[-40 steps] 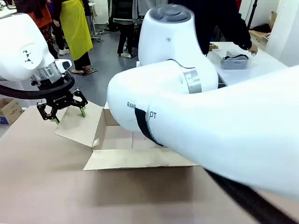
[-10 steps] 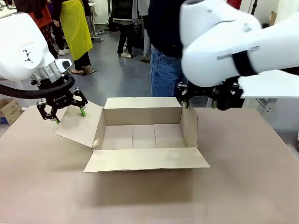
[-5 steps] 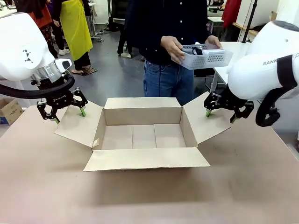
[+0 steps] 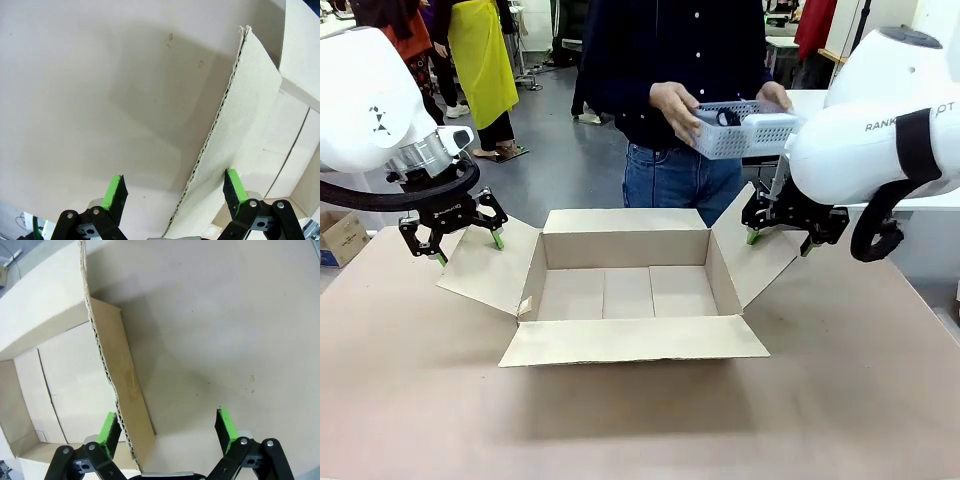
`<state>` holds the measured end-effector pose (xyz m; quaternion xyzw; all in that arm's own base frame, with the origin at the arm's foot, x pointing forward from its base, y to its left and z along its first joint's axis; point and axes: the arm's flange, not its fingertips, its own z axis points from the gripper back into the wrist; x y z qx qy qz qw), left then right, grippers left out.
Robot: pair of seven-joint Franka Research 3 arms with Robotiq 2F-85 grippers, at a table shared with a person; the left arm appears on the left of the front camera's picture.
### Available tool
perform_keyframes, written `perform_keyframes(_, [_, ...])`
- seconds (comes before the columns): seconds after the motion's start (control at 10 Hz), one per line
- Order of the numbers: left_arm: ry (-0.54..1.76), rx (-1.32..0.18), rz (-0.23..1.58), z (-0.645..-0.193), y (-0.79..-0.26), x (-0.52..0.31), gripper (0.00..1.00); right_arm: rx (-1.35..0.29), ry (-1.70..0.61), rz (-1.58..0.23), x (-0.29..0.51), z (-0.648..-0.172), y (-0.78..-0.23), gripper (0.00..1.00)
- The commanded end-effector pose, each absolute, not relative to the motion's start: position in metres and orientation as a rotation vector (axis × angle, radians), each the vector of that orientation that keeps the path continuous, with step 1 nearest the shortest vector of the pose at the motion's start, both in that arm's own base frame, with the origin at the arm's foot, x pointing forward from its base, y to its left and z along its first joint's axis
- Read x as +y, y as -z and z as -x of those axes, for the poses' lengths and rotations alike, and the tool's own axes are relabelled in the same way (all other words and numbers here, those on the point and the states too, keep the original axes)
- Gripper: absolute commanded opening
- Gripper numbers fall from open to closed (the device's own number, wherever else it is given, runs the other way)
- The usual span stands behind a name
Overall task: Pack the gift set into the box.
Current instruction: Lift both hands away from the flaps of the Package Box.
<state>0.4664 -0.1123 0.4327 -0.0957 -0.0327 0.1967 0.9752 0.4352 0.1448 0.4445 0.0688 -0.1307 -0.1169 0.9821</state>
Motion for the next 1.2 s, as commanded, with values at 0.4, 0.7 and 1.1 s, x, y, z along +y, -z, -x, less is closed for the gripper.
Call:
perform_keyframes(0.4, [-0.406,-0.067,0.177,-0.4647,-0.4349,-0.1114,1.00,-0.264,0.262,-0.113,0.1426,-0.4377,-0.4468,1.00])
perform_keyframes(0.7, [-0.406,-0.067,0.177,-0.4647,-0.4349,-0.1114,1.00,-0.264,0.262,-0.113,0.1426,-0.4377,-0.4468,1.00])
perform_keyframes(1.1, [-0.406,-0.067,0.177,-0.4647,-0.4349,-0.1114,1.00,-0.264,0.262,-0.113,0.1426,-0.4377,-0.4468,1.00])
